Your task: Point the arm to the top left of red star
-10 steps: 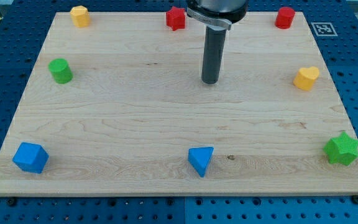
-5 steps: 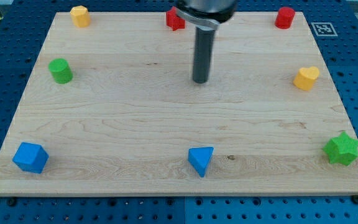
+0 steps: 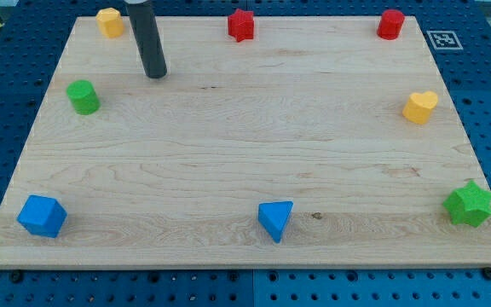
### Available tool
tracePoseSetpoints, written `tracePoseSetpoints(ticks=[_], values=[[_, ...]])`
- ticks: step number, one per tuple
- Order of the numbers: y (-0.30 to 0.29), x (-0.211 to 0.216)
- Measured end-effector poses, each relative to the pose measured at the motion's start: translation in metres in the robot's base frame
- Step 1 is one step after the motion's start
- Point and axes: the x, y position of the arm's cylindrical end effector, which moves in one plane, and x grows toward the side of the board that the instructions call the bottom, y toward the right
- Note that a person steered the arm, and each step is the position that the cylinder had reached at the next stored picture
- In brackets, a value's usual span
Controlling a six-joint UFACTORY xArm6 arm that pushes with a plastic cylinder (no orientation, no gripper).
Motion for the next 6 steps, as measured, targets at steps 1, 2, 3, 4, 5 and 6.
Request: tracePoseSetpoints(ticks=[1, 2, 3, 4, 5, 6], values=[[0.0, -0.038], [0.0, -0.077], [0.0, -0.12], [0.02, -0.129], [0.065, -0.129], [0.089, -0.13]])
